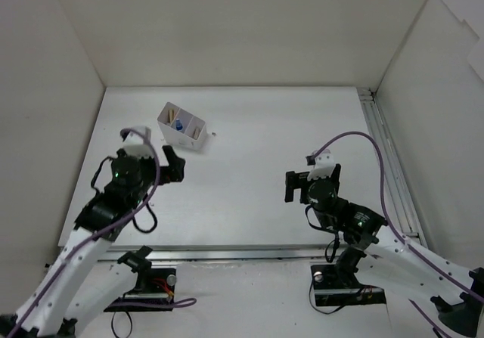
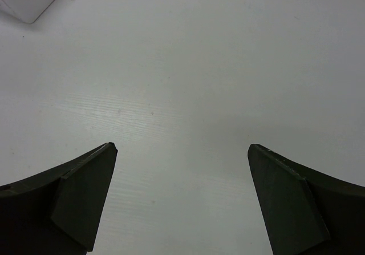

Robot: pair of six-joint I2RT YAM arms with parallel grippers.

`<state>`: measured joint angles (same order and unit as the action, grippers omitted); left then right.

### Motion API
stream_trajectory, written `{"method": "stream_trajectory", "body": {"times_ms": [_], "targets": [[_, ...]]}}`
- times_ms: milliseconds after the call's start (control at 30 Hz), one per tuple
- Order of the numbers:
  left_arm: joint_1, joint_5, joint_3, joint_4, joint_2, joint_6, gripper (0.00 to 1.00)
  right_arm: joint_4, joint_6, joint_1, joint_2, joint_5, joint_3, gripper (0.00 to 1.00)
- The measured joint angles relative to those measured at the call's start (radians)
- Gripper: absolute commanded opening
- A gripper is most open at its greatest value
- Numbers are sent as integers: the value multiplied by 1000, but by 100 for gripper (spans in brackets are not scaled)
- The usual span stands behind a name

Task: Sort the stationery into containers
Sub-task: Reset both arms

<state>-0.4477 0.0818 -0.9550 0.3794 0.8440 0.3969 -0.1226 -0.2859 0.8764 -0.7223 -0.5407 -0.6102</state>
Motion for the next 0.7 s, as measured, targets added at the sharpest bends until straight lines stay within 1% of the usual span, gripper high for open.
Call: {"method": "stream_trajectory", "body": {"times_ms": [100,167,267,433,700], "targets": [[-2,76,138,63,-211,79,100,-18,-37,0,6,-34,2,98],[-6,116,194,101,-326,117,100,-20,-60,0,13,-56,4,98],[-18,152,242,130,-427,161,100,-23,-92,0,21,-86,10,98],[-22,174,250,146,-436,184,100,-24,-136,0,27,-111,25,98],[-28,186,237,161,-346,187,100,-31,-165,0,79,-160,63,98]]}}
